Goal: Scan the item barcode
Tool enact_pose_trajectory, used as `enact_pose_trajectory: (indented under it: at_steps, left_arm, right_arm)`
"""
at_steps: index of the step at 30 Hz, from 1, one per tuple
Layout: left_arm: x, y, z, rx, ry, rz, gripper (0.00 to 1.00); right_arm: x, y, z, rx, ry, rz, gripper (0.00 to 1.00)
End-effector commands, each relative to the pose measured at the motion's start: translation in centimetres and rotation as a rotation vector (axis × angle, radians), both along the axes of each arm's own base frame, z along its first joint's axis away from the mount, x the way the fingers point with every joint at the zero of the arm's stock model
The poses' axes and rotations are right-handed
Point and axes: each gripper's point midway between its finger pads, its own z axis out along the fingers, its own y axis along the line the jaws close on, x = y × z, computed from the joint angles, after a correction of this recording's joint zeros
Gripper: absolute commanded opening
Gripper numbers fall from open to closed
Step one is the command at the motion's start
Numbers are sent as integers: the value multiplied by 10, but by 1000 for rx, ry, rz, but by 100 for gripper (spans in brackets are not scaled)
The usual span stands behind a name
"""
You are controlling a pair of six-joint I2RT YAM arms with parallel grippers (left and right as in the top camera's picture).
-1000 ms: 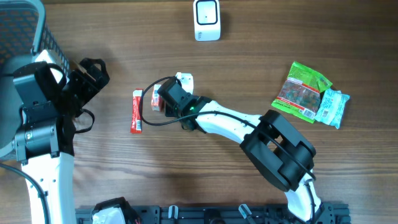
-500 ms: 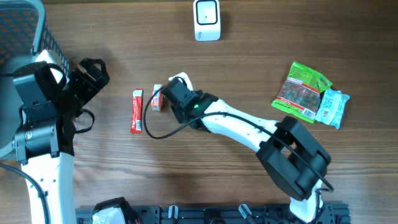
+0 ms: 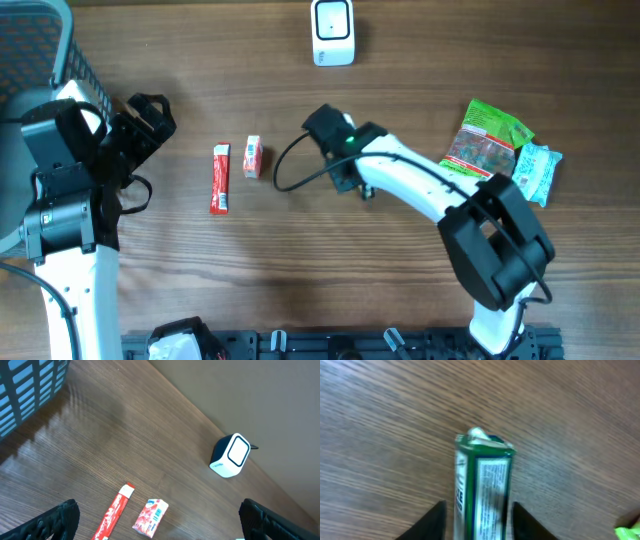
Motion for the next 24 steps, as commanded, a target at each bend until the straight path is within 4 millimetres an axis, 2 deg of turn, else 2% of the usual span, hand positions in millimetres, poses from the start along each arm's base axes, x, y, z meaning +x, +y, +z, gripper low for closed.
enact_pose_trajectory:
  at_steps: [1,4,6,8,12,16,19,24]
  left_arm:
    - [0,2,1,10,-5,-3,100]
    - [0,2,1,10,-5,-3,100]
    - [0,2,1,10,-5,-3,100]
    - [0,2,1,10,-5,-3,100]
    - [0,2,1,10,-5,-3,100]
    - [0,2,1,10,-5,-3,100]
    - [0,2,1,10,-5,-3,100]
    - [0,2,1,10,-5,-3,100]
  right_arm:
    - [-6,2,12,64,47,53,53]
    - [-8,-4,22,72,51,40,54]
    - [-13,2,25,117,73,50,59]
    - [-21,8,23,152,114,58,66]
    - [-34,0,18,128,177,48,67]
    - [-23,-6,18,96,128,37,69]
    - [-10,-4,20,121,83,27,71]
    - [1,0,22,148,41,25,72]
